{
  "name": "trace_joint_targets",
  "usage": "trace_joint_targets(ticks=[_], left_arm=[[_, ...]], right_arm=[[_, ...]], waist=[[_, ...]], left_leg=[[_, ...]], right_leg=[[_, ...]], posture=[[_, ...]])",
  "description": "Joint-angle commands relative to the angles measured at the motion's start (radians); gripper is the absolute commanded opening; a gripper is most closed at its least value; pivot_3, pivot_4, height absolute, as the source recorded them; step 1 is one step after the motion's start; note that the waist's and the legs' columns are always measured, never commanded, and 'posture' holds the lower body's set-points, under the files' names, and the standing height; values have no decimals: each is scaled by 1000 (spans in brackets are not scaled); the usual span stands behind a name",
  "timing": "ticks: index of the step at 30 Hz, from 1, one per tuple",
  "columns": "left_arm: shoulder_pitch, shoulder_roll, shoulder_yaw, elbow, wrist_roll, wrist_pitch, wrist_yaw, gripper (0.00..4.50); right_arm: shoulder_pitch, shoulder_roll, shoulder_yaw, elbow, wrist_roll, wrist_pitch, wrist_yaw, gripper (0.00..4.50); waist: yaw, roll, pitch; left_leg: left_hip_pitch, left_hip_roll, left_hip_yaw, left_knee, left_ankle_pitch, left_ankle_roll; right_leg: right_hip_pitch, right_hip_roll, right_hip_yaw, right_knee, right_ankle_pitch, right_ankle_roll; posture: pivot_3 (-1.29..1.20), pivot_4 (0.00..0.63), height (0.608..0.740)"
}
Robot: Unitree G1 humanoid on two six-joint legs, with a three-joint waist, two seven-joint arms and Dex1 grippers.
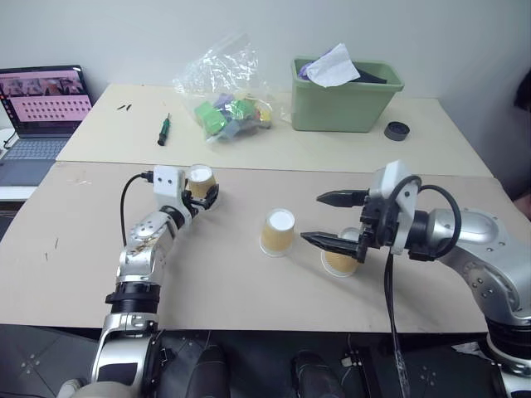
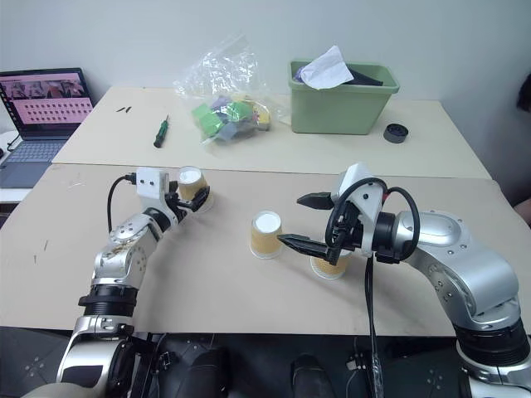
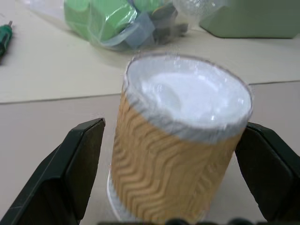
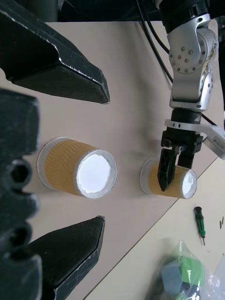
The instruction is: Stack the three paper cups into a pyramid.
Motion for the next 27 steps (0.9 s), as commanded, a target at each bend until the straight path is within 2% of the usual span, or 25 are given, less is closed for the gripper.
trace_joint_targets(ticks=[1, 10, 13, 15, 24, 27], left_arm=[[-60, -11, -7, 16, 9, -36, -4, 4434], [-68, -17, -3, 45, 14, -54, -9, 4434], [-63, -10, 1, 34, 13, -61, -12, 3665], [-57, 0, -11, 23, 28, -76, -21, 2952], [47, 42, -86, -142, 34, -85, -154, 2952], [148, 81, -145, -306, -44, -7, -303, 2952]], right_arm=[[-4, -3, -34, -28, 7, -23, -6, 4500], [-7, -2, -35, -26, 6, -22, -13, 4500], [-7, -1, -31, -22, 2, -23, -14, 4500], [-7, 0, -25, -19, -5, -25, -15, 4500], [-4, 6, -13, -19, -13, -23, -17, 4500], [-1, 6, -13, -20, -14, -21, -17, 4500]], waist=[[1, 0, 0], [2, 0, 0], [3, 0, 0], [3, 0, 0], [4, 0, 0], [2, 0, 0]], left_leg=[[0, 0, 0, 0, 0, 0], [0, 0, 0, 0, 0, 0], [0, 0, 0, 0, 0, 0], [0, 0, 0, 0, 0, 0], [0, 0, 0, -1, 0, 0], [0, 0, 0, -1, 0, 0]], right_leg=[[0, 0, 0, 0, 0, 0], [0, 0, 0, 0, 0, 0], [0, 0, 0, 0, 0, 0], [0, 0, 0, 0, 0, 0], [0, 0, 0, 0, 0, 0], [0, 0, 0, 0, 0, 0]], posture=[[0, 150, 692], [0, 150, 692], [0, 150, 692], [0, 150, 692], [0, 150, 692], [0, 150, 692]])
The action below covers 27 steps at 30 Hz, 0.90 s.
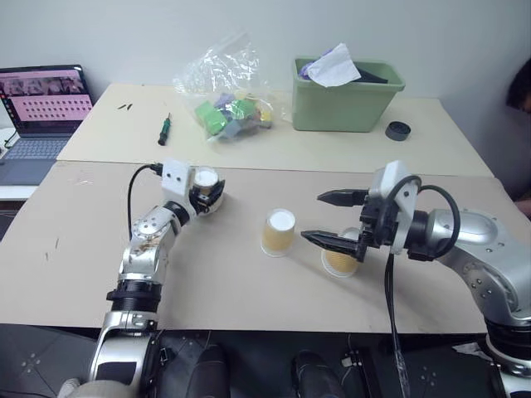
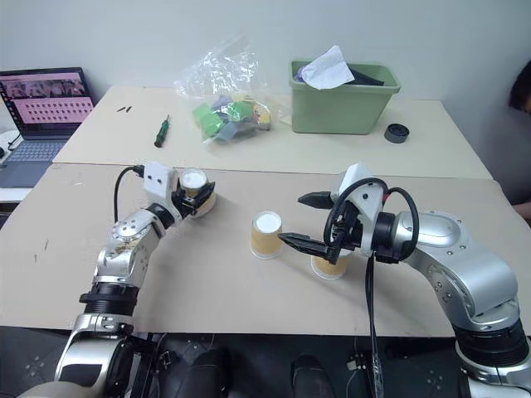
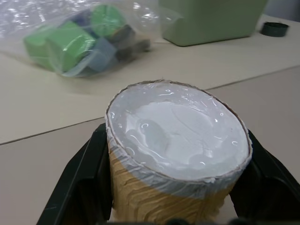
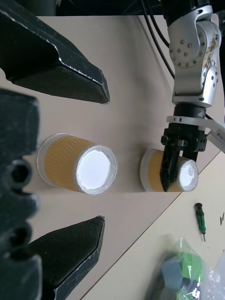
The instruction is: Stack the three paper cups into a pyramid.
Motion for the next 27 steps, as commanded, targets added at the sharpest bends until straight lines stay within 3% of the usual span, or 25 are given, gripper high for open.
trace_joint_targets(ticks=[1, 6, 18, 23, 27], left_arm=[[69, 31, -52, -171, -68, 50, -133, 2952], [119, 65, -103, -211, -87, 100, -226, 2952], [84, 42, -180, -174, -58, 104, -267, 2952], [90, 56, -182, -197, -56, 98, -275, 4461], [89, 97, -148, -271, -85, 143, -283, 4461]], right_arm=[[1, -3, -16, -19, -4, -22, -5, 4500], [8, -5, -20, -17, -13, -24, -12, 4500], [26, -18, -49, -32, -12, -17, -17, 4500], [30, -21, -55, -32, -12, -15, -19, 4500], [32, -23, -58, -31, -10, -15, -18, 4500]], waist=[[-1, 0, 0], [-1, 0, 0], [2, 0, 0], [2, 0, 0], [0, 0, 0]], left_leg=[[0, 0, 0, 0, 0, 0], [0, 0, 0, 1, 0, 0], [0, 0, 0, 1, 0, 0], [0, 0, 0, 1, 0, 0], [0, 0, 0, 1, 0, 0]], right_leg=[[0, 0, 0, 0, 0, 0], [0, 0, 0, 0, 0, 0], [1, 0, 0, 0, 0, 0], [1, 0, 0, 0, 0, 0], [0, 0, 0, 0, 0, 0]], posture=[[0, 150, 692], [0, 150, 692], [0, 150, 692], [0, 150, 692], [0, 150, 692]])
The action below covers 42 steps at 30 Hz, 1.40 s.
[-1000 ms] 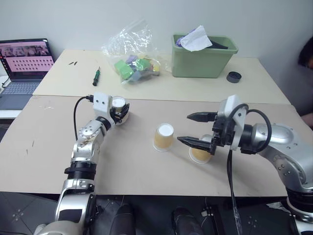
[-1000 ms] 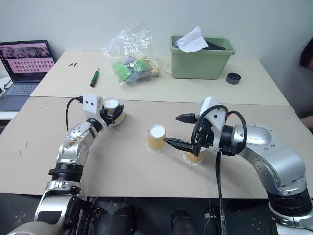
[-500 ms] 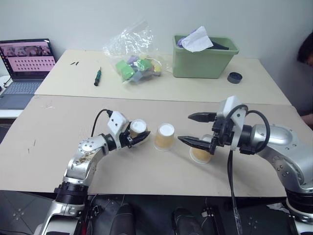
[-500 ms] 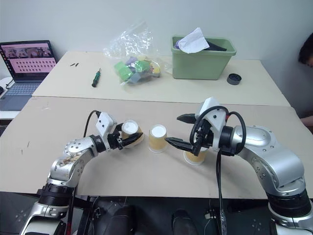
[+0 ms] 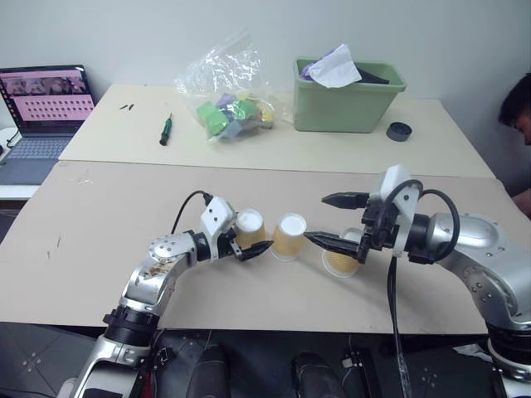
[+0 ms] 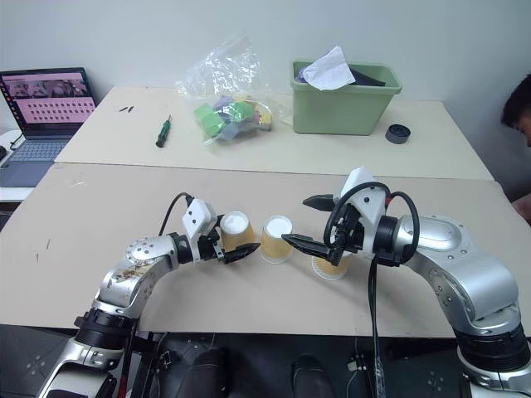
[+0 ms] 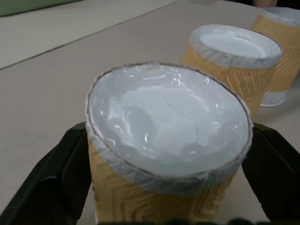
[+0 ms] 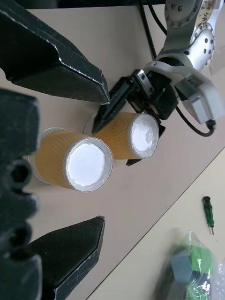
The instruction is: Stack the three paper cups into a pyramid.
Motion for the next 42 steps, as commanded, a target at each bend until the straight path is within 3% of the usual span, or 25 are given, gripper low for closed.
trace_joint_targets(ticks=[1, 8, 13, 17, 28, 42], left_arm=[[-6, 56, 53, -112, -40, 49, -21, 4461], [10, 278, 209, -322, -231, 251, -122, 4461], [-7, 362, 298, -398, -350, 364, -129, 4461], [-31, 357, 315, -414, -391, 402, -85, 4461], [-32, 357, 301, -432, -404, 406, -36, 4461], [-23, 361, 285, -444, -413, 404, -21, 4461]], right_arm=[[0, -17, -48, -24, 9, -18, 1, 4500], [75, -104, -124, 62, -20, -62, 85, 4500], [190, -207, -159, 185, -92, -152, 200, 4500], [228, -225, -114, 246, -133, -214, 261, 4500], [144, -93, 28, 273, -200, -242, 226, 4500], [79, -60, 30, 294, -219, -227, 211, 4500]], waist=[[-3, 0, 0], [-13, 0, 0], [-7, 0, 0], [-11, 0, 0], [-15, 0, 1], [-12, 1, 1]], left_leg=[[0, 0, 0, 0, 0, 0], [0, 0, 0, -1, 0, 0], [0, 0, 0, 0, 0, 0], [0, 0, 0, 0, 0, 0], [0, 0, 0, 0, 0, 0], [0, 0, 0, 0, 0, 0]], right_leg=[[0, 0, 0, 0, 0, 0], [0, 0, 0, 0, 0, 0], [0, -1, -1, -1, -1, 0], [0, -1, 0, -1, -1, 0], [0, 0, 0, -1, -1, 0], [0, 0, 0, 0, -1, 0]], posture=[[0, 150, 692], [0, 150, 692], [0, 150, 692], [0, 150, 692], [0, 150, 692], [0, 150, 692]])
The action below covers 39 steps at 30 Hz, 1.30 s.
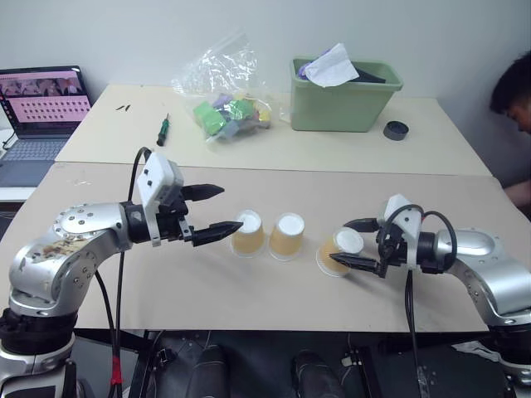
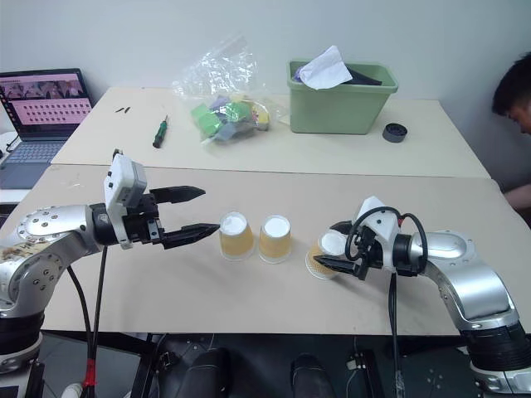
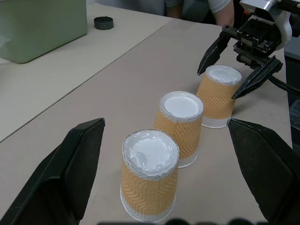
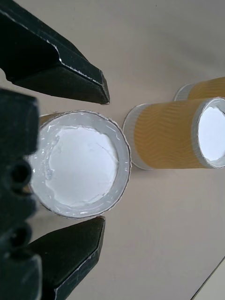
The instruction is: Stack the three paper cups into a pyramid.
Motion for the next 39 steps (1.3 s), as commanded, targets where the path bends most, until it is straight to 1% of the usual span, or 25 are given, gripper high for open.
trace_joint_targets(ticks=[1, 3, 5, 6, 7, 10, 13, 17, 20, 23, 26, 31, 36, 39], left_arm=[[-8, 9, 5, -33, -6, -5, 7, 4487], [-8, 8, 4, -36, -8, -4, 10, 4500], [-8, 8, 4, -38, -10, -3, 13, 4500], [-8, 8, 3, -39, -12, -3, 14, 4500], [-8, 8, 3, -40, -11, -4, 14, 4500], [-6, 7, 1, -43, -13, -3, 17, 4500], [-1, 9, -3, -44, -10, -6, 17, 4500], [2, 4, -10, -44, -6, -10, 18, 4500], [7, -4, -21, -47, -1, -17, 23, 4500], [7, -10, -28, -50, -2, -18, 29, 4500], [16, -11, -23, -53, -6, -20, 31, 4500], [33, -15, -18, -66, -14, -12, 43, 4500], [43, -10, -6, -91, -32, 5, 60, 4500], [54, -4, 4, -109, -43, 15, 71, 4500]], right_arm=[[-25, -1, -27, -13, 2, -5, -10, 4243], [-25, -2, -28, -11, -1, -6, -11, 3774], [-25, -2, -26, -6, -8, -8, -12, 3037], [-27, -2, -25, -3, -11, -9, -12, 2751], [-30, 0, -24, 0, -15, -11, -14, 2624], [-72, 6, -32, -11, 5, -3, -7, 2624], [-144, -8, -39, -21, 18, -1, 16, 2624], [-361, -56, -36, 35, 44, -2, 118, 2624], [-519, -85, 2, 84, 57, -8, 227, 2624], [-637, -77, 49, 118, 64, -12, 330, 2624], [-756, -5, 136, 166, 43, 3, 378, 2624], [-870, 151, 267, 255, -17, -13, 397, 2624], [-948, 266, 326, 421, -86, -79, 423, 2624], [-972, 304, 334, 482, -100, -96, 445, 2624]], waist=[[0, 0, 0], [-1, 0, 0], [-1, 0, 0], [-1, 0, 0], [-1, 0, 0], [-1, 0, 0], [-4, 0, 0], [-4, 3, 2], [-2, 4, 3], [1, 4, 3], [-3, 4, 3], [-13, 4, 3], [1, 5, 4], [5, 5, 4]], left_leg=[[0, 0, 0, 0, 0, 0], [0, 0, 0, 0, 0, 0], [0, 0, 0, 0, 0, 0], [0, 0, 0, 0, 0, 0], [0, 0, 0, 0, 0, 0], [0, 0, 0, 0, 0, 0], [0, 0, 0, 0, 0, 0], [0, 0, 0, 0, 0, 0], [0, 0, 0, 0, 0, 0], [0, 0, 0, -1, 0, 0], [0, 0, 0, -2, 0, 0], [0, 0, 0, -1, 0, 0], [-2, 0, 0, -1, 0, 0], [-2, 0, 0, -1, 0, 0]], right_leg=[[0, 0, 0, 0, 0, 0], [0, 0, 0, 0, 0, 0], [0, 0, 0, 0, 0, 0], [0, 0, 0, 0, 0, 0], [0, 0, 0, 0, 0, 0], [0, 0, 0, 0, 0, 0], [0, 0, 0, 1, 0, 0], [-1, 0, 0, 1, 0, 0], [-1, 0, 0, 1, 0, 0], [-1, 0, -1, 0, -1, -1], [-2, 0, -1, 1, 0, -1], [-3, 0, 0, 3, 0, -2], [-4, 0, -1, 3, 0, -2], [-4, 0, -1, 3, 0, -2]], posture=[[0, 150, 692], [0, 150, 692], [0, 150, 692], [0, 150, 692], [0, 150, 692], [0, 150, 692], [0, 150, 692], [0, 150, 692], [0, 150, 692], [0, 150, 692], [0, 150, 692], [0, 150, 692], [0, 150, 692], [0, 150, 692]])
